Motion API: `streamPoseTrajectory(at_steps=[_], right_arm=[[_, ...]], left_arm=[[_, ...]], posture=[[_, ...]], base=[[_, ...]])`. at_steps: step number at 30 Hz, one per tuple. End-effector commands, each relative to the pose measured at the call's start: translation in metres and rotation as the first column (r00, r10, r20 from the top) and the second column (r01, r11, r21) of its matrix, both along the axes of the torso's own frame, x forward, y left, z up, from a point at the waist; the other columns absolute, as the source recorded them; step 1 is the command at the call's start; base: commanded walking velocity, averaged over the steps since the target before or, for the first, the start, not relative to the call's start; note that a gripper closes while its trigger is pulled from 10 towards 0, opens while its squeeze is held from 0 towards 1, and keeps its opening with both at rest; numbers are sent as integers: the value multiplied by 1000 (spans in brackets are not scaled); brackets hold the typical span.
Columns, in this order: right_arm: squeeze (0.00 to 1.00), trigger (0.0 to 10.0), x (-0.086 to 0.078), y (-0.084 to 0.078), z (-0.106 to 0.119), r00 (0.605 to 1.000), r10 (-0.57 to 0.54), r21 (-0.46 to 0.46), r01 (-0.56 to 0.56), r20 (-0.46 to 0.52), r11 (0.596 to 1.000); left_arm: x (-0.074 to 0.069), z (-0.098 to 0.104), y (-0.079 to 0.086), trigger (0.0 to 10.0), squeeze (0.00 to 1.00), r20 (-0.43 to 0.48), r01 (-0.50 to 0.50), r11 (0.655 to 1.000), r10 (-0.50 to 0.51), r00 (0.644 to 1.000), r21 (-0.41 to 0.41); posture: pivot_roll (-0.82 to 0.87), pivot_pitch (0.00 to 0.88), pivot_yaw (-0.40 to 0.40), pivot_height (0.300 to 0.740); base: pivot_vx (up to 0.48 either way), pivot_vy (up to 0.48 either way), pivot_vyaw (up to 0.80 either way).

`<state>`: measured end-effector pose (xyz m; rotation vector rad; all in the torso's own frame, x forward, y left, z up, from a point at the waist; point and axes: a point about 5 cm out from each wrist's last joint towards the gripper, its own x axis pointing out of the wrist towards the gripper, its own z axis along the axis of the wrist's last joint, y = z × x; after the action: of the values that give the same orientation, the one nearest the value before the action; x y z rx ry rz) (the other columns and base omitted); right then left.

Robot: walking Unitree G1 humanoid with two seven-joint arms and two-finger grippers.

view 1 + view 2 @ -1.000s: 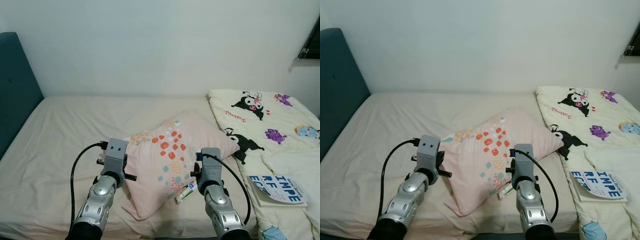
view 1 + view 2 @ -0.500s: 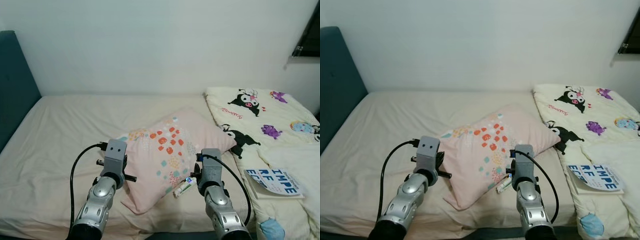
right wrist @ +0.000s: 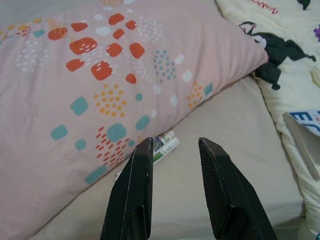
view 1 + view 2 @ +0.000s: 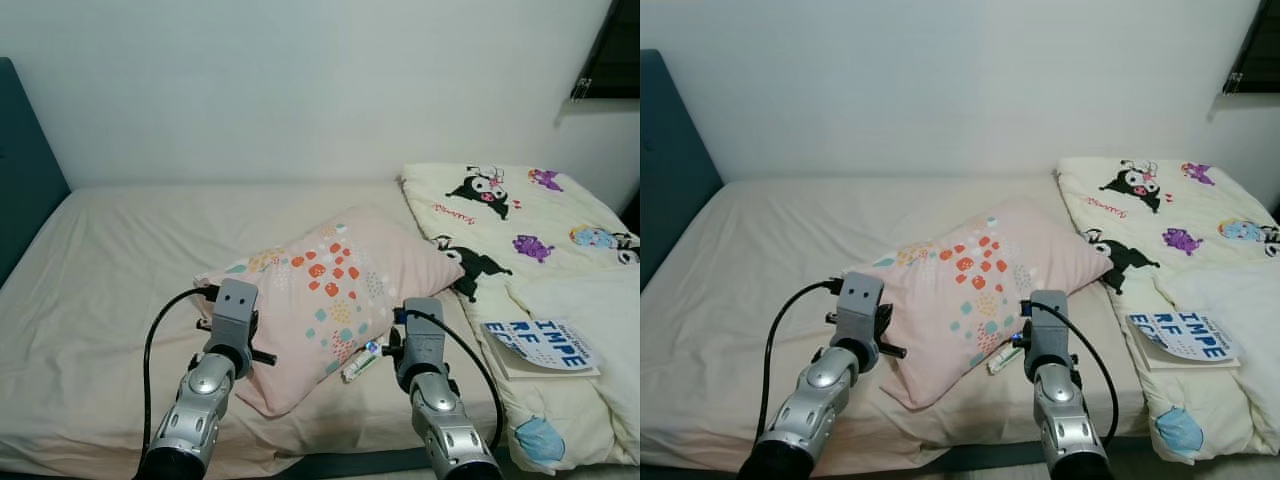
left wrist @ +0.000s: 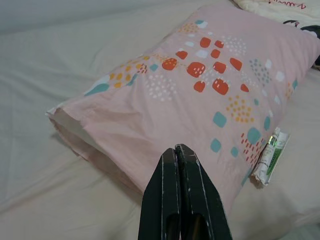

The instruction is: Clean up the room

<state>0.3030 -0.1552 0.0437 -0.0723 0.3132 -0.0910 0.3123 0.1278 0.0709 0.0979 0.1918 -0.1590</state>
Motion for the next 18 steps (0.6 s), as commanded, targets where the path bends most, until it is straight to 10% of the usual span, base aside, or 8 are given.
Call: streamPoseTrajectory(at_steps=[1, 18], right_arm=[[0, 10000, -1, 1, -1, 1000, -7, 9, 7, -6, 1000], [0, 10000, -3, 0, -2, 1000, -15, 21, 15, -9, 1000]], left_arm=[[-1, -1, 0, 10000, 0, -5, 4, 1000, -4, 1000, 2], [0, 0, -1, 10000, 0, -5, 15, 1000, -15, 1000, 5]], posture=[[-2, 0, -27, 653], [-3, 0, -19, 616]], base=[[0, 0, 0], [0, 0, 0]])
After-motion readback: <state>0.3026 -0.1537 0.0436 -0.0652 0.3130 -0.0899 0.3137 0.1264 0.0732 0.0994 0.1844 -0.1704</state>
